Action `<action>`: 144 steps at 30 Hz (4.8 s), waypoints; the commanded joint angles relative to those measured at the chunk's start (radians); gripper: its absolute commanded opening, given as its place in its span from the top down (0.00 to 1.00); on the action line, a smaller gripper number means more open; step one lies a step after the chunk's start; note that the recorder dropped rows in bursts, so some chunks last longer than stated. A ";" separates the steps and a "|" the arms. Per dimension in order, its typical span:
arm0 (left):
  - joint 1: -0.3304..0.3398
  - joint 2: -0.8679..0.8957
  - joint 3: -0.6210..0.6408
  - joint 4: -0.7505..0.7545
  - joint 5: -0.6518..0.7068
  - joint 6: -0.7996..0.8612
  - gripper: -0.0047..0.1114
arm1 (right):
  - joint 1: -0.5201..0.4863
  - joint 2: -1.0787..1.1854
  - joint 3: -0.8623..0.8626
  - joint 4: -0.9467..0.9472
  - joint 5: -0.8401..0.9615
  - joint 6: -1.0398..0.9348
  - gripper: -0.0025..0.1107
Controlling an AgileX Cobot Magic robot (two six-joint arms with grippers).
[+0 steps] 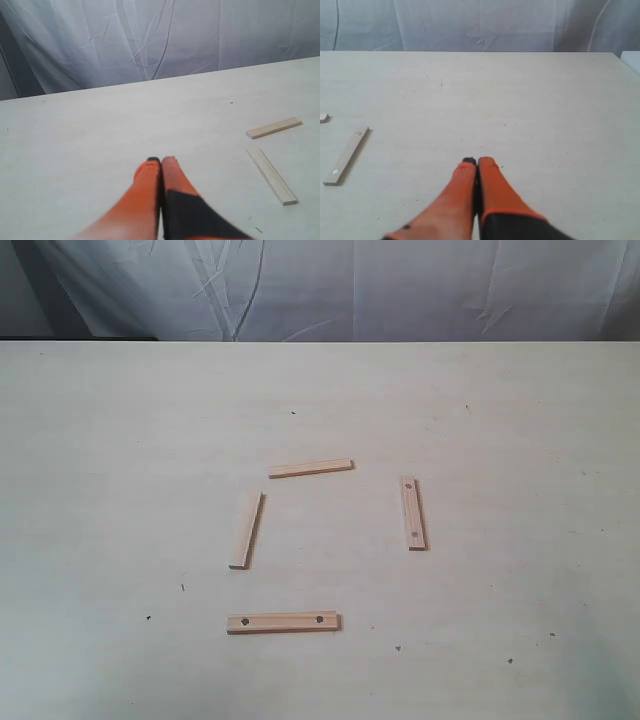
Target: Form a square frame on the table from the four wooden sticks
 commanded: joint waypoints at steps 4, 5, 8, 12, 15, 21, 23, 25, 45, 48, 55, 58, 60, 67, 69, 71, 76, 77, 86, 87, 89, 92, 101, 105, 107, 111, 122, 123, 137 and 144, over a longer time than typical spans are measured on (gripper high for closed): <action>0.002 -0.005 0.004 0.007 -0.010 -0.005 0.96 | -0.004 -0.006 0.002 0.000 -0.014 0.001 0.96; 0.002 -0.005 0.004 0.007 -0.010 -0.005 0.96 | -0.004 -0.006 0.002 0.000 -0.014 0.001 0.96; 0.002 -0.005 0.004 0.007 -0.010 -0.005 0.96 | -0.004 -0.006 0.002 0.000 -0.014 0.001 0.96; 0.002 -0.005 0.004 0.007 -0.010 -0.005 0.96 | -0.004 -0.006 0.002 0.000 -0.014 0.001 0.96; 0.002 -0.005 0.004 0.007 -0.010 -0.005 0.96 | -0.004 -0.006 0.002 0.000 -0.014 0.001 0.96; 0.002 -0.005 0.004 0.009 -0.011 -0.005 0.96 | -0.004 -0.006 0.002 0.000 -0.014 0.001 0.96; 0.002 -0.005 0.004 0.009 -0.011 -0.005 0.96 | -0.004 -0.006 0.002 0.000 -0.014 0.001 0.96; 0.002 -0.005 0.004 0.009 -0.011 -0.005 0.96 | -0.004 -0.006 0.002 0.000 -0.019 0.001 0.96; 0.002 -0.005 0.004 0.009 -0.011 -0.005 0.96 | -0.004 -0.006 0.002 0.000 -0.489 0.001 0.96; 0.002 -0.005 0.004 0.009 -0.011 -0.005 0.96 | -0.004 -0.006 0.002 0.000 -0.501 0.001 0.96; 0.002 -0.005 0.004 0.009 -0.011 -0.005 0.96 | -0.004 -0.006 0.002 0.000 -0.537 0.001 0.96; 0.002 -0.005 0.004 0.009 -0.011 -0.005 0.96 | -0.004 -0.006 -0.003 0.043 -0.534 0.001 0.99; 0.002 -0.005 0.004 0.009 -0.011 -0.005 0.96 | -0.004 0.011 -0.049 0.064 -0.471 0.001 0.99; 0.002 -0.005 0.004 0.009 -0.011 -0.005 0.96 | -0.004 0.267 -0.325 0.077 -0.079 0.001 0.99; 0.002 -0.005 0.004 0.009 -0.011 -0.005 0.96 | -0.004 0.372 -0.412 0.110 0.024 0.001 0.99; 0.002 -0.005 0.004 0.009 -0.011 -0.005 0.96 | -0.004 0.464 -0.471 0.143 0.066 0.001 0.99; 0.002 -0.005 0.004 0.009 -0.011 -0.005 0.96 | -0.004 0.629 -0.516 0.213 -0.023 0.001 0.99; 0.002 -0.005 0.004 0.009 -0.011 -0.005 0.96 | -0.004 0.654 -0.513 0.226 -0.050 0.013 0.99; 0.002 -0.005 0.004 0.009 -0.011 -0.005 0.96 | -0.004 0.951 -0.614 0.355 0.053 -0.001 0.99; 0.002 -0.005 0.004 0.009 -0.011 -0.005 0.96 | -0.004 0.999 -0.645 0.360 0.089 -0.012 0.99; 0.002 -0.005 0.004 0.009 -0.011 -0.005 0.96 | 0.002 1.086 -0.706 0.374 0.159 -0.037 0.99; 0.002 -0.005 0.004 0.009 -0.011 -0.005 0.96 | 0.058 1.221 -0.802 0.370 0.243 -0.063 0.99; 0.002 -0.005 0.004 0.009 -0.011 -0.005 0.96 | 0.341 1.616 -1.031 0.320 0.280 0.011 0.99; 0.002 -0.005 0.004 0.009 -0.011 -0.005 0.96 | 0.422 1.756 -1.156 0.160 0.353 0.173 0.99; 0.002 -0.005 0.004 0.009 -0.011 -0.005 0.96 | 0.450 1.810 -1.203 0.056 0.391 0.278 0.99; 0.002 -0.005 0.004 0.009 -0.011 -0.005 0.96 | 0.483 1.893 -1.259 -0.037 0.392 0.411 0.98; 0.002 -0.005 0.004 0.009 -0.011 -0.005 0.96 | 0.485 2.000 -1.260 -0.075 0.353 0.496 0.56; 0.002 -0.005 0.004 0.009 -0.011 -0.005 0.96 | 0.485 2.009 -1.260 -0.077 0.345 0.515 0.58; 0.002 -0.005 0.004 0.009 -0.011 -0.005 0.96 | 0.485 2.073 -1.260 -0.061 0.325 0.543 0.66; 0.002 -0.005 0.004 0.009 -0.011 -0.005 0.96 | 0.485 2.032 -1.270 -0.037 0.334 0.488 0.98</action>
